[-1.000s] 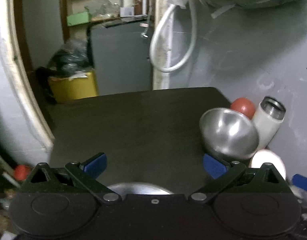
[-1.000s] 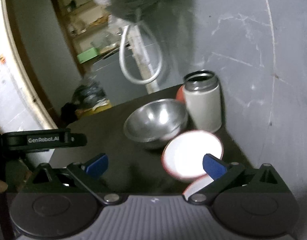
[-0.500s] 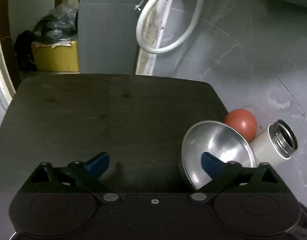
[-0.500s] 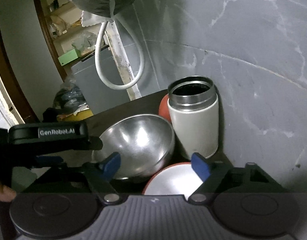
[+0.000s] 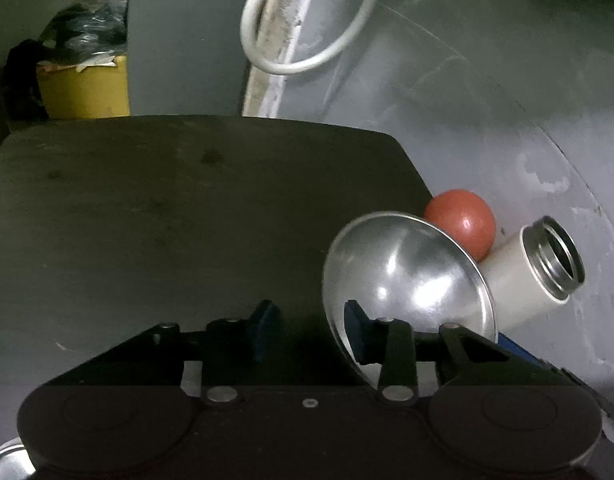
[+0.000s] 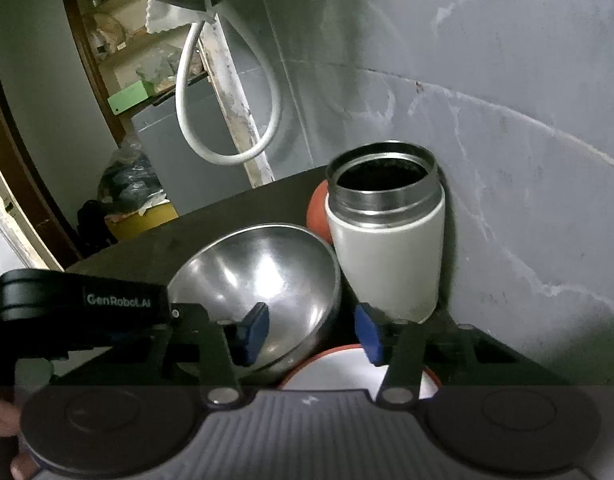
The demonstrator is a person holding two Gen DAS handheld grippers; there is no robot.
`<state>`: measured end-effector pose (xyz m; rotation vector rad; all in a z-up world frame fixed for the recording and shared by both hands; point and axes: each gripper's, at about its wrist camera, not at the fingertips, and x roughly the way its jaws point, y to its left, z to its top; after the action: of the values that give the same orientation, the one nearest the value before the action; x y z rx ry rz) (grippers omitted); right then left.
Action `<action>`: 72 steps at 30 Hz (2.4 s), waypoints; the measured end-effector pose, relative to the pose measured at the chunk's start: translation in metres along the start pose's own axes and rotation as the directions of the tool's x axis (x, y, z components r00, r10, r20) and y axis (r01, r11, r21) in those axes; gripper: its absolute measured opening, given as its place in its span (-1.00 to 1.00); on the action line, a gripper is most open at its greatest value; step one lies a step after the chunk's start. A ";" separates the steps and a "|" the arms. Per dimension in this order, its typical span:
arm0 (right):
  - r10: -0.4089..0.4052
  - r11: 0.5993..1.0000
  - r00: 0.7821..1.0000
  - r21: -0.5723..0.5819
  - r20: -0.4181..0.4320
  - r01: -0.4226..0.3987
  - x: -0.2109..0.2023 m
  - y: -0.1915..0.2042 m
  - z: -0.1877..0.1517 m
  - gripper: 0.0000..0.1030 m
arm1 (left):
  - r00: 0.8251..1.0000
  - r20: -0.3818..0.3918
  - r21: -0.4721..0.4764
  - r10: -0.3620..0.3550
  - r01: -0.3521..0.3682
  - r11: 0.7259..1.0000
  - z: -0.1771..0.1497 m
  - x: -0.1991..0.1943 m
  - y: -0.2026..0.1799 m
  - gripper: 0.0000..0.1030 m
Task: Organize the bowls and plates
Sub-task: 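Reach the steel mixing bowl by the thermos and grasp its rim with both grippers, then lift the steel bowl and carry it toward the plate stack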
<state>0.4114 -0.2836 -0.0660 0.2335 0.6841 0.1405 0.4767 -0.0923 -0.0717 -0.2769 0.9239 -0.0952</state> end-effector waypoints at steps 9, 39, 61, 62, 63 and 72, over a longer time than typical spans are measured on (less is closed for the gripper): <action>0.021 1.000 0.999 -0.002 -0.024 -0.022 0.007 -0.008 0.002 -0.47 | 0.998 -0.031 0.001 -0.047 0.047 0.999 -0.001 0.007 -0.002 -0.55; 0.151 0.980 0.984 -0.148 0.096 -0.136 -0.182 0.033 -0.050 -0.55 | 0.976 0.147 0.170 -0.162 0.136 0.976 -0.102 -0.179 0.010 -0.61; 0.188 0.930 0.947 -0.265 -0.259 -0.256 -0.258 0.068 -0.155 -0.50 | 0.970 -0.178 0.055 -0.167 0.179 0.982 -0.220 -0.225 0.072 -0.63; 0.186 0.927 0.944 -0.269 -0.273 -0.261 -0.255 0.069 -0.157 -0.50 | 0.969 -0.189 0.047 -0.162 0.173 0.984 -0.221 -0.224 0.075 -0.63; 0.185 0.925 0.940 -0.272 -0.285 -0.265 -0.252 0.071 -0.158 -0.50 | 0.967 -0.203 0.038 -0.155 0.166 0.985 -0.222 -0.222 0.077 -0.63; 0.187 0.916 0.911 -0.269 -0.368 -0.297 -0.238 0.079 -0.170 -0.48 | 0.956 -0.274 0.018 -0.107 0.116 0.993 -0.230 -0.215 0.088 -0.61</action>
<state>0.1167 -0.2275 -0.0282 -0.0218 0.9584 0.5405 0.1603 -0.0095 -0.0612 -0.2886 1.1790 -0.2581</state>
